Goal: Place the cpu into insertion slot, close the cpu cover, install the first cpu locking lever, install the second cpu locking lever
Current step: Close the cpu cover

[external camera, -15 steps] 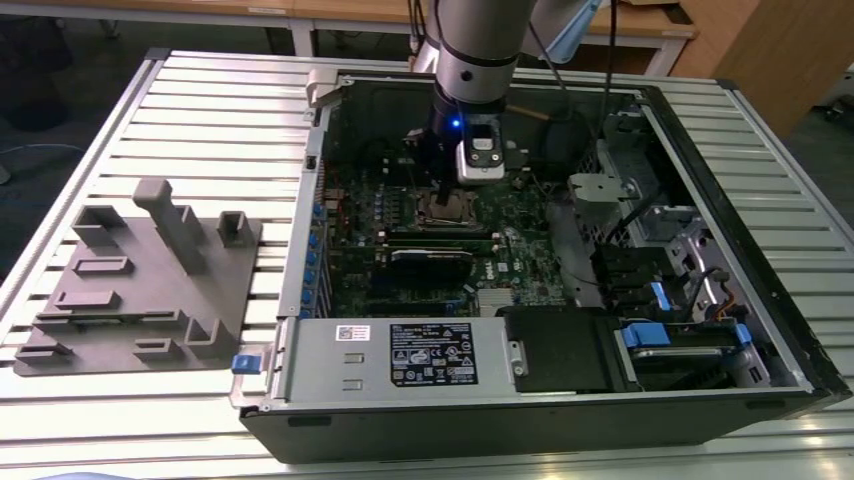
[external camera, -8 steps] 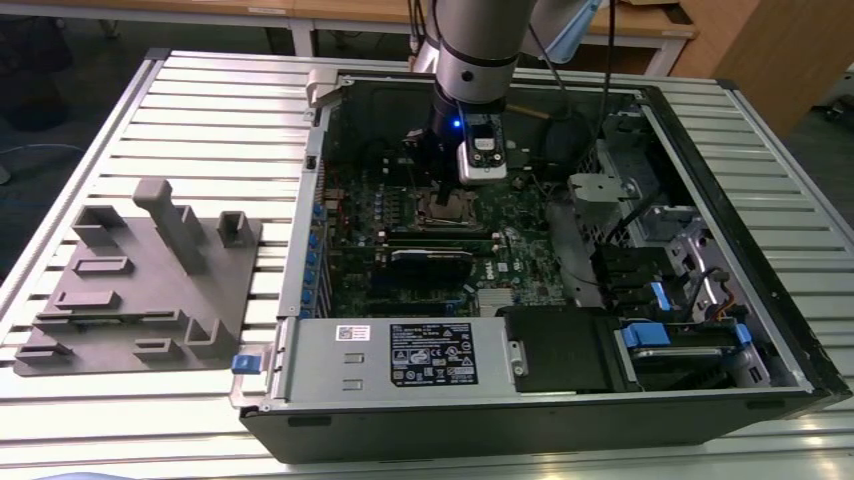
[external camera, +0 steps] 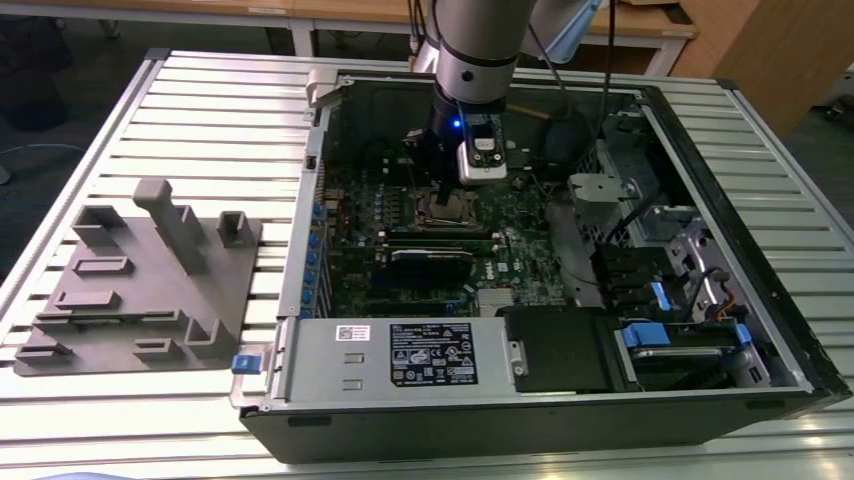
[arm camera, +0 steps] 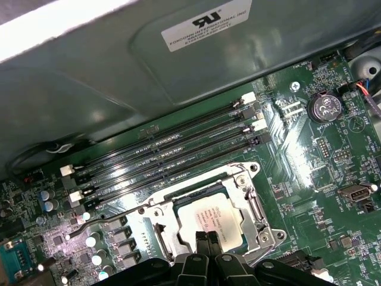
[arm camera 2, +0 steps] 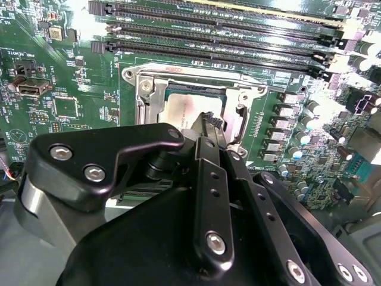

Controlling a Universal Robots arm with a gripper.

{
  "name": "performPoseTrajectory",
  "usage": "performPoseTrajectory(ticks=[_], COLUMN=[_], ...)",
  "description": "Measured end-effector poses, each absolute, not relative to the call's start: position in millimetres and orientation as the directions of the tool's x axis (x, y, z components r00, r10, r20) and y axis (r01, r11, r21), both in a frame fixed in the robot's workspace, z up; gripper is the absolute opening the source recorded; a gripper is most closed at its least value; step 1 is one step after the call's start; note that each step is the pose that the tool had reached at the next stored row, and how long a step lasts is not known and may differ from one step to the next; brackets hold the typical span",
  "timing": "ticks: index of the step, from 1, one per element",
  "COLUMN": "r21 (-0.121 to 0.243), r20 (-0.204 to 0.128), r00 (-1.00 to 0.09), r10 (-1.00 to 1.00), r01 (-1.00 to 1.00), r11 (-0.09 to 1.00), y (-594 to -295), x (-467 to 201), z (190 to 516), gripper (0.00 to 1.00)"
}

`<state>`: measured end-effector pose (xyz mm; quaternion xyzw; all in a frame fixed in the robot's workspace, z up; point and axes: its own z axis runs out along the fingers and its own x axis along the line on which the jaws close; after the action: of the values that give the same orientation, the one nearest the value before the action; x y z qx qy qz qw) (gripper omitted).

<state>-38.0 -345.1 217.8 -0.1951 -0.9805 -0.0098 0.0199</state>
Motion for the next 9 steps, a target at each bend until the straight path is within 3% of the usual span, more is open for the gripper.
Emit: performPoseTrajectory(ticks=[9], r21=[0.018], r20=[0.045], r00=[-0.943], r10=[0.329], r01=[0.33], r11=[0.944], y=[-345.1], x=[-38.3], z=[217.4], gripper=[0.11])
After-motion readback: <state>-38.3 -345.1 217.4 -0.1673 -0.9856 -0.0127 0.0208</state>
